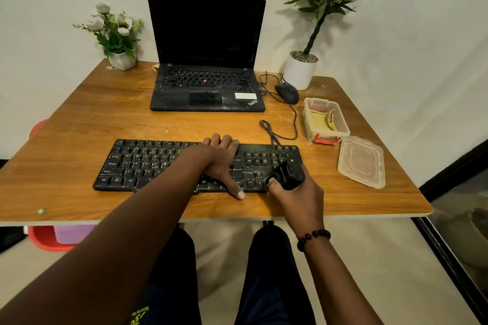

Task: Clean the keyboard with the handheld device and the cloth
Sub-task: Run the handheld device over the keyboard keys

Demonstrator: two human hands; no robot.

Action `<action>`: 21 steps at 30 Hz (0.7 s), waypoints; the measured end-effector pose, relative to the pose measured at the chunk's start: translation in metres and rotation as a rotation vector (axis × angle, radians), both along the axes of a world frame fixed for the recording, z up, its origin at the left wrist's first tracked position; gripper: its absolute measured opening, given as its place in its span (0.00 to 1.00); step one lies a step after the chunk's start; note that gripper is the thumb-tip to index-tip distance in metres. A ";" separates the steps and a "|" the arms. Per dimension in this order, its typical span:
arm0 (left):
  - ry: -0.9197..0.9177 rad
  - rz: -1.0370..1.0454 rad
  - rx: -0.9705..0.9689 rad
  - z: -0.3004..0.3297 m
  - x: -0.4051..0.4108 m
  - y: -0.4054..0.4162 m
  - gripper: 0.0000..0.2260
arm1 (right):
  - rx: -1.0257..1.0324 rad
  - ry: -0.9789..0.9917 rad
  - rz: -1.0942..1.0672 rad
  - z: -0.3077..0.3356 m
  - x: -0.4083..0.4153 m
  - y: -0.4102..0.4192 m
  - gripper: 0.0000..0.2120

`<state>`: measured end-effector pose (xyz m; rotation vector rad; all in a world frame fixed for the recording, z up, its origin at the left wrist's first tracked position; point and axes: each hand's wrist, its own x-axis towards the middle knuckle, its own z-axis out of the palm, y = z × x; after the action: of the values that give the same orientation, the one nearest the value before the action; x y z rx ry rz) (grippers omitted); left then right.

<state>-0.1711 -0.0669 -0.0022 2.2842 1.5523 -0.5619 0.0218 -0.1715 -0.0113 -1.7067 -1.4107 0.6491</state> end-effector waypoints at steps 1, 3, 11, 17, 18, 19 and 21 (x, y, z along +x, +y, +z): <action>-0.001 0.000 0.001 0.000 0.000 0.000 0.65 | -0.041 -0.018 0.045 0.000 0.000 0.001 0.15; -0.004 -0.002 -0.002 0.000 0.000 0.001 0.65 | -0.115 -0.003 0.108 0.006 0.005 0.005 0.13; -0.021 0.005 0.001 -0.007 -0.003 0.005 0.66 | -0.055 -0.028 0.028 -0.001 -0.006 0.001 0.12; -0.046 0.002 0.027 -0.009 -0.004 0.003 0.66 | 0.112 0.042 -0.194 -0.018 -0.026 -0.008 0.15; -0.051 0.004 0.029 -0.009 -0.004 0.003 0.66 | 0.112 0.022 -0.175 -0.019 -0.028 -0.010 0.14; -0.050 0.004 0.027 -0.009 -0.004 0.003 0.66 | 0.095 -0.003 -0.144 -0.019 -0.027 -0.011 0.14; -0.041 -0.003 0.024 -0.009 -0.003 0.003 0.66 | 0.047 -0.019 -0.109 -0.014 -0.021 -0.009 0.13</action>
<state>-0.1743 -0.0634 -0.0109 2.3020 1.5446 -0.4965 0.0003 -0.1807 -0.0250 -1.7433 -1.3257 0.5376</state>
